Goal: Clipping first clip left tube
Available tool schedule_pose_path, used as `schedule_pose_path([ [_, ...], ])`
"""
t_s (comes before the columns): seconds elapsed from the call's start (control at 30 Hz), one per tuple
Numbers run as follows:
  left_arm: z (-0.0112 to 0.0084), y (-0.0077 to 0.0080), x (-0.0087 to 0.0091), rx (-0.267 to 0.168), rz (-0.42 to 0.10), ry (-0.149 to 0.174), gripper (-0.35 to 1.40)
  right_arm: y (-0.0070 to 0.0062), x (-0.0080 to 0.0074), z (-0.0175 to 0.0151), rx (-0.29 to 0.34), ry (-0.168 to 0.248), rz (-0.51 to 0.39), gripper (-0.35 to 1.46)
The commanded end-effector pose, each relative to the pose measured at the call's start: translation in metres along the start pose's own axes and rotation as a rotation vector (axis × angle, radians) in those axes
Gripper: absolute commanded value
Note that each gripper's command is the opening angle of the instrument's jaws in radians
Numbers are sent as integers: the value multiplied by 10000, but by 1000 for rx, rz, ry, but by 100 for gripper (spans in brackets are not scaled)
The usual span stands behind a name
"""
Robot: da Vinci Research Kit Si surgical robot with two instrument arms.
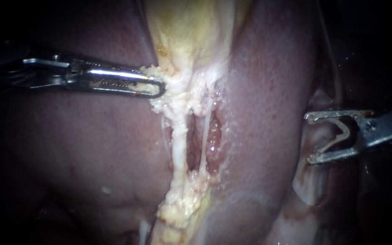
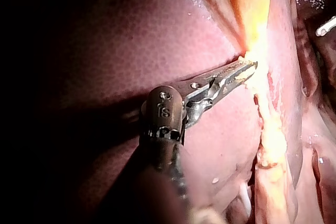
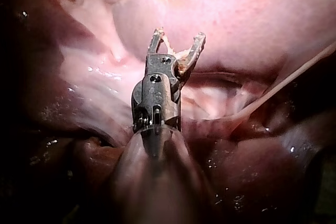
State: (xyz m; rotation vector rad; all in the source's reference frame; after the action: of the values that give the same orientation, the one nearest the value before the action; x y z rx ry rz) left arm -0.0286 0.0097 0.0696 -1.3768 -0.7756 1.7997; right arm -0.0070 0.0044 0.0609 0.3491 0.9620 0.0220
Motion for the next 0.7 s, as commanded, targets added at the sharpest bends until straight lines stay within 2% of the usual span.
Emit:
schedule_pose_path([
  [0.03, -4, 1, 3, -7, -2, -2, -35, 0, 0, 0, 0, 0, 0, 50],
  [0.1, -16, 6, 10, -2, -7, 1, -35, 0, 0, -1, 0, 0, 0, 50],
  [0.17, -36, 13, 22, 5, -10, 1, -35, 0, 0, -1, 1, 0, -6, 50],
  [0.27, -68, 28, 45, 9, 8, 27, -35, 0, -1, -2, 1, 0, -6, 50],
  [0.37, -91, 47, 68, 5, 24, 59, -35, 0, -1, -2, 1, 0, 0, 50],
  [0.5, -99, 69, 83, 2, 30, 77, -35, 0, -1, -2, 1, 0, 0, 50],
  [0.6, -95, 82, 83, 3, 28, 81, -35, 0, -1, -2, 1, 0, 0, 50],
  [0.7, -91, 86, 82, -2, 29, 80, -35, 0, 0, -2, 6, 2, 0, 50],
])
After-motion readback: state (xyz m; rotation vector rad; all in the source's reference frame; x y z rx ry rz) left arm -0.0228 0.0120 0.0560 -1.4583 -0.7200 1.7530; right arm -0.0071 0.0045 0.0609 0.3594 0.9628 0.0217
